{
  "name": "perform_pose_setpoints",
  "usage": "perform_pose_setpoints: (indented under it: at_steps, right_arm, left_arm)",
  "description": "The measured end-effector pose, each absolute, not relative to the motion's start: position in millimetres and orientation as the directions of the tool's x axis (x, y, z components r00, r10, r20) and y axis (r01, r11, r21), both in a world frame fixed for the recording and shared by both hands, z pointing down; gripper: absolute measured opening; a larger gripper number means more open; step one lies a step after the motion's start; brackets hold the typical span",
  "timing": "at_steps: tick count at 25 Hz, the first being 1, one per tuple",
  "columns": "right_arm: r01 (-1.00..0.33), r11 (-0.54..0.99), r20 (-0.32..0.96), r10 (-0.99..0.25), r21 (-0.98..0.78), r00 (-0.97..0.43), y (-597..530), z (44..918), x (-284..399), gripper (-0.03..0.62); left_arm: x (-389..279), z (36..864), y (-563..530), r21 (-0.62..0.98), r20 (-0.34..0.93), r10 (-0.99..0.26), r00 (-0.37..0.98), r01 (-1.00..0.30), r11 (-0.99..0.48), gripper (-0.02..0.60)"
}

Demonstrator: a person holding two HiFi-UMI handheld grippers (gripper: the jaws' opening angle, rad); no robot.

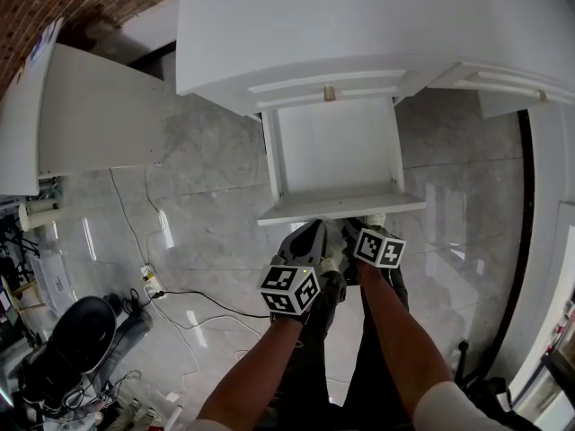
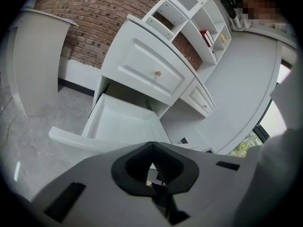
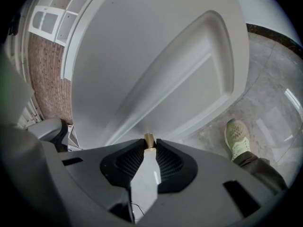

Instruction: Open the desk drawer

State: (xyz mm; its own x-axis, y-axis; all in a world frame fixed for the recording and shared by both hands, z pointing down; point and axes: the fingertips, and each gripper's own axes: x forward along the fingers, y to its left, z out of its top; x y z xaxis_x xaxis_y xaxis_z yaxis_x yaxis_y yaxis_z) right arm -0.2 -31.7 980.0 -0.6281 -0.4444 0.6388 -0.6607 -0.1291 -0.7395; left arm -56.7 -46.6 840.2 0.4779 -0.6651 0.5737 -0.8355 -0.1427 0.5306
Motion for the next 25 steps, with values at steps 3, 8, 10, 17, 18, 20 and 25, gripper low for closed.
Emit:
perform_pose_setpoints:
  at_steps: [3, 8, 10, 17, 18, 20, 25]
  right_arm:
    - [-0.655, -0.146, 0.641, -0.444, -0.741, -0.626, -30, 980, 1, 0.077]
    - [-0.648, -0.179, 0.653, -0.420, -0.740, -0.630, -15, 968, 9, 0.077]
    - [-0.653, -0.175, 0.659, -0.402, -0.737, -0.635, -2, 952, 11, 0.077]
    - [-0.669, -0.077, 0.634, -0.413, -0.739, -0.654, 3, 856, 17, 0.063]
    - [-0.676, -0.043, 0.628, -0.417, -0.735, -0.657, -1, 840, 17, 0.061]
    - [-0.685, 0.034, 0.607, -0.435, -0.728, -0.666, -11, 802, 16, 0.055]
    - [-0.697, 0.194, 0.539, -0.504, -0.690, -0.675, -32, 693, 16, 0.046]
  left_arm:
    - [-55, 836, -48, 0.529, 0.573, -0.665, 0.479, -0.836, -0.146, 0.012]
    - [-54, 818, -47, 0.525, 0.571, -0.662, 0.486, -0.836, -0.161, 0.012]
    - [-53, 805, -41, 0.525, 0.575, -0.654, 0.493, -0.835, -0.168, 0.012]
    - [-50, 732, -41, 0.524, 0.547, -0.647, 0.531, -0.820, -0.231, 0.012]
    - [-49, 719, -43, 0.520, 0.540, -0.647, 0.539, -0.818, -0.247, 0.012]
    - [-49, 691, -48, 0.512, 0.518, -0.652, 0.553, -0.811, -0.281, 0.012]
    - [-53, 610, -50, 0.502, 0.466, -0.675, 0.572, -0.799, -0.331, 0.012]
